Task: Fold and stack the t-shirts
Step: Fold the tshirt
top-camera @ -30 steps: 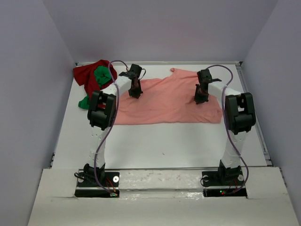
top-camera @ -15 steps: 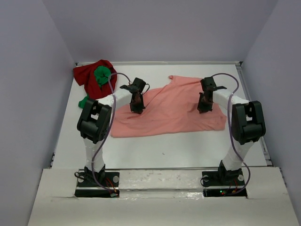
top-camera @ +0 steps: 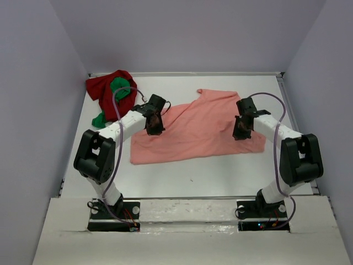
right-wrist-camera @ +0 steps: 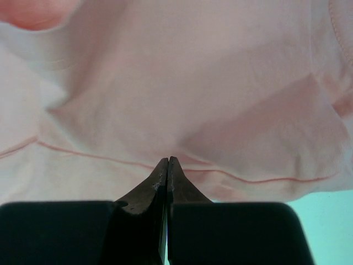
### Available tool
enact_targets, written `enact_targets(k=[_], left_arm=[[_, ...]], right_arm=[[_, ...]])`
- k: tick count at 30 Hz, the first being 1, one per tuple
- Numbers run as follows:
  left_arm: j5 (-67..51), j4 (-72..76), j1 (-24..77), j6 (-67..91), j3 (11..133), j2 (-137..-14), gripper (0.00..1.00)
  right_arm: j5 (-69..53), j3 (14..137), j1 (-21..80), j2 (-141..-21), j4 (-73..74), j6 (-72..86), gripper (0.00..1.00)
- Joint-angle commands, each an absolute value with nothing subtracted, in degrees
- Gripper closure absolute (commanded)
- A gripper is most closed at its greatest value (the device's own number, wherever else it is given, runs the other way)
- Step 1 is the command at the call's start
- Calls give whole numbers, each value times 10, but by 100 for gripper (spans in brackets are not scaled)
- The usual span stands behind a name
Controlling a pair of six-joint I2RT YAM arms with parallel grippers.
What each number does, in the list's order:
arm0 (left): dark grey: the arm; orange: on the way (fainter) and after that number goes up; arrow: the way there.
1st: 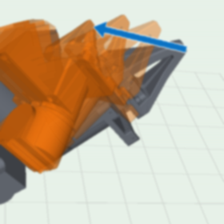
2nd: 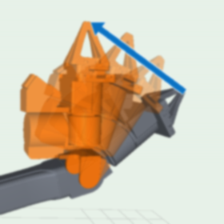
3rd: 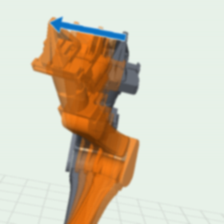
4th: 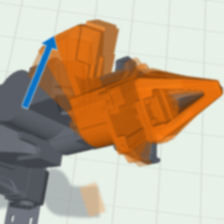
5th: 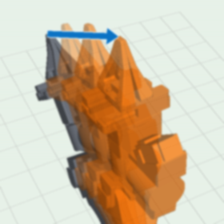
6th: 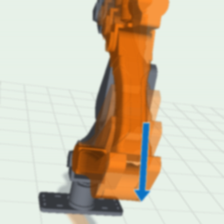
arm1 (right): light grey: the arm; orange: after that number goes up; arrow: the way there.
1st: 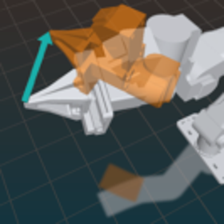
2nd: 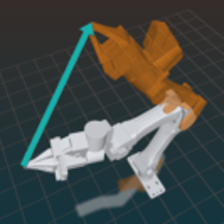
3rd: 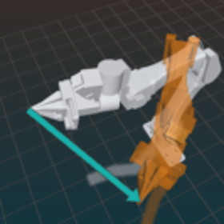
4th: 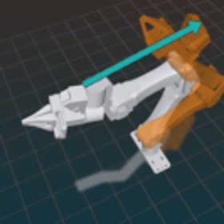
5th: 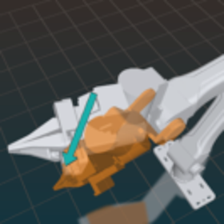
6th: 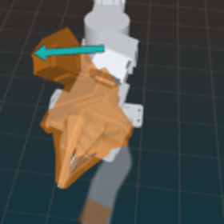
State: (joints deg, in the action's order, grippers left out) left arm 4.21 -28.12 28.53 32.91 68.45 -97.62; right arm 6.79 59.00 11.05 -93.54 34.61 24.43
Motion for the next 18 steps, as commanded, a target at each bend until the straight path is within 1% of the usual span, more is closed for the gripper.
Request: enact_targets(k=[1, 3, 4, 5, 6, 7, 8, 10, 11, 12, 14, 18], left_arm=[[117, -310, 298, 323, 757, -938, 100], [157, -328, 301, 294, 813, -953, 100], [171, -328, 301, 281, 836, -964, 100], [188, -346, 300, 267, 862, -976, 97], [209, -352, 299, 234, 914, -990, 88], [218, -372, 288, 222, 943, -1025, 74], [213, -385, 280, 210, 975, -1045, 68], [196, -397, 264, 202, 1045, -1079, 66], [179, -407, 255, 202, 1066, -1111, 66], [168, -405, 240, 196, 1090, -1137, 66], [143, -418, 225, 194, 1119, -1165, 66], [123, -425, 195, 185, 1161, -1223, 66]], right_arm=[[80, 634, 132, -883, 351, 233, 100], [82, 672, 132, -886, 361, 215, 100], [83, 689, 132, -886, 361, 214, 95], [90, 709, 132, -902, 370, 202, 87], [94, 757, 132, -915, 373, 194, 70], [94, 787, 132, -952, 388, 176, 61], [101, 821, 132, -974, 401, 171, 54], [120, 887, 132, -1015, 422, 162, 51], [125, 953, 132, -1054, 438, 155, 51], [133, 982, 132, -1071, 444, 151, 51], [132, 1057, 132, -1112, 461, 142, 51], [119, 1149, 132, -1150, 481, 125, 51]])
